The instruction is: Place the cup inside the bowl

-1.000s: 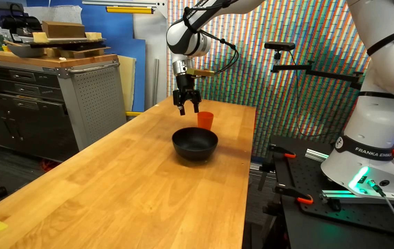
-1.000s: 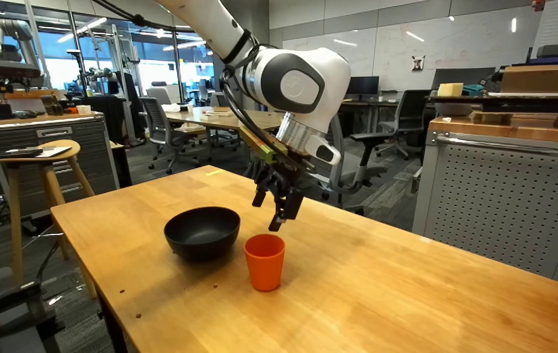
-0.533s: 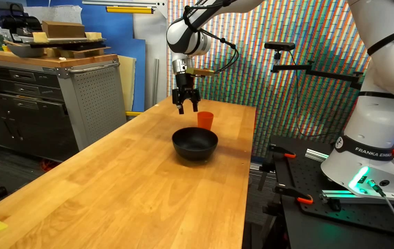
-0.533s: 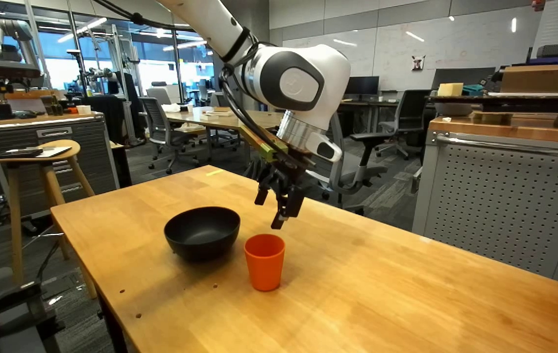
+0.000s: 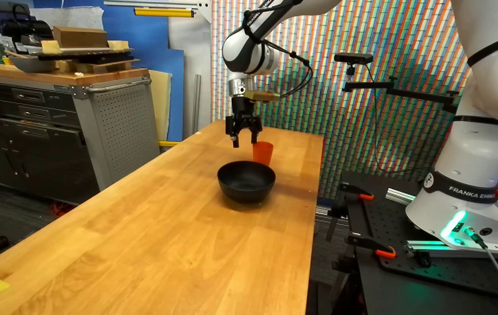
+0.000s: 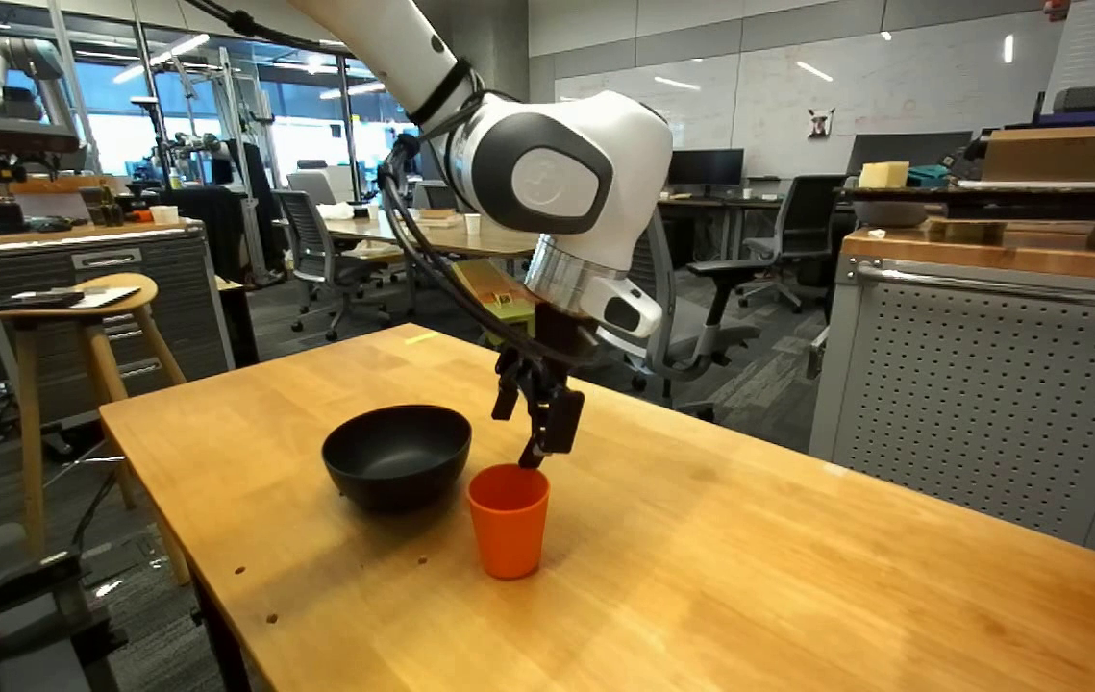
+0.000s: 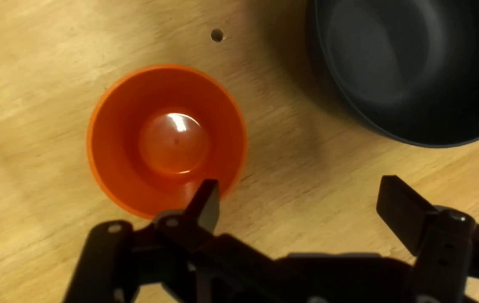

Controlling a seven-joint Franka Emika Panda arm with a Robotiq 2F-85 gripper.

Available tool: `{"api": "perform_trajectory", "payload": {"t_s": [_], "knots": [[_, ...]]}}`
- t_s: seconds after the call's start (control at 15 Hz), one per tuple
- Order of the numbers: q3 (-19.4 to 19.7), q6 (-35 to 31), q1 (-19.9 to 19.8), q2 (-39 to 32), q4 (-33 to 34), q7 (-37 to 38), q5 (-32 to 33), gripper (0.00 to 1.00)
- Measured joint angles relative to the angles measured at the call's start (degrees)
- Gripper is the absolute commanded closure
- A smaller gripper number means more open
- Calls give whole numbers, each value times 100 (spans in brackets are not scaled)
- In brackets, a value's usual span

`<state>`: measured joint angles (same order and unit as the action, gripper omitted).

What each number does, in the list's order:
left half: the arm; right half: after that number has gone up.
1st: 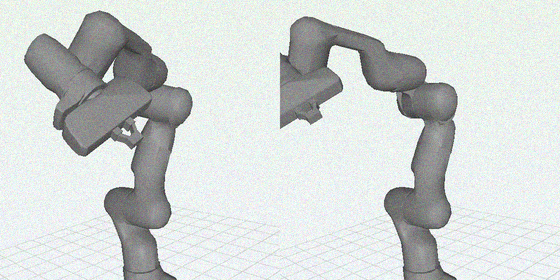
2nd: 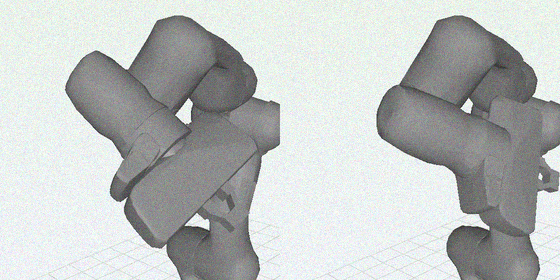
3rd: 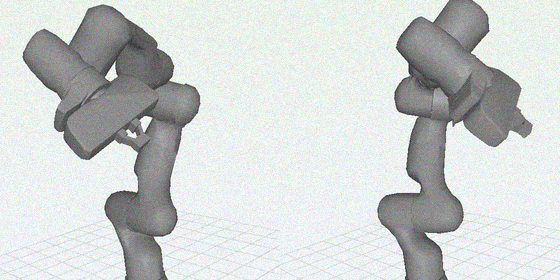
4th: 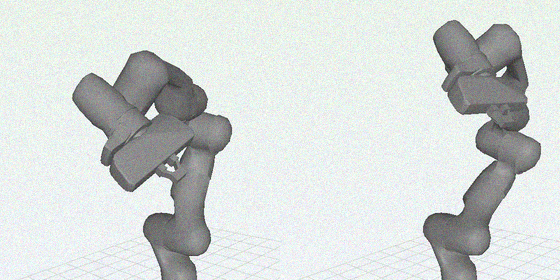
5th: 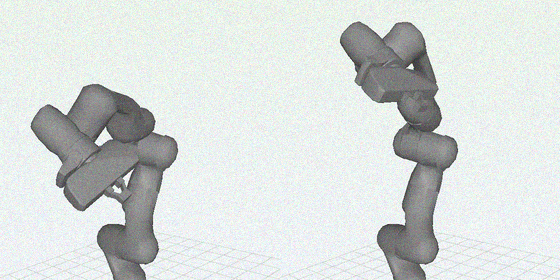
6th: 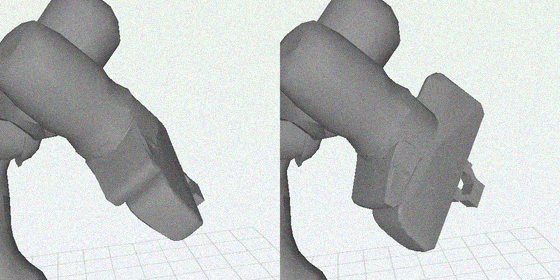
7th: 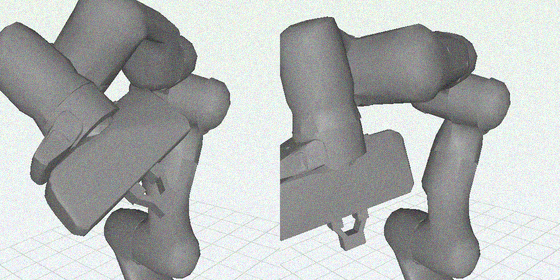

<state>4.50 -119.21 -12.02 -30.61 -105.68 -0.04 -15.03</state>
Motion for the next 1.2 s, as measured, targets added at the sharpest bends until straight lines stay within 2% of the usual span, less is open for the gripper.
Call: {"api": "perform_trajectory", "payload": {"t_s": [0.93, 1.13, 1.2], "knots": [[-22, -1278, 103, 1290, -1794, 1, -433, 0], [-8, -1767, 96, 1391, -2157, 1, -571, 0], [-5, -1981, 87, 1386, -2263, 0, -627, 25]]}}
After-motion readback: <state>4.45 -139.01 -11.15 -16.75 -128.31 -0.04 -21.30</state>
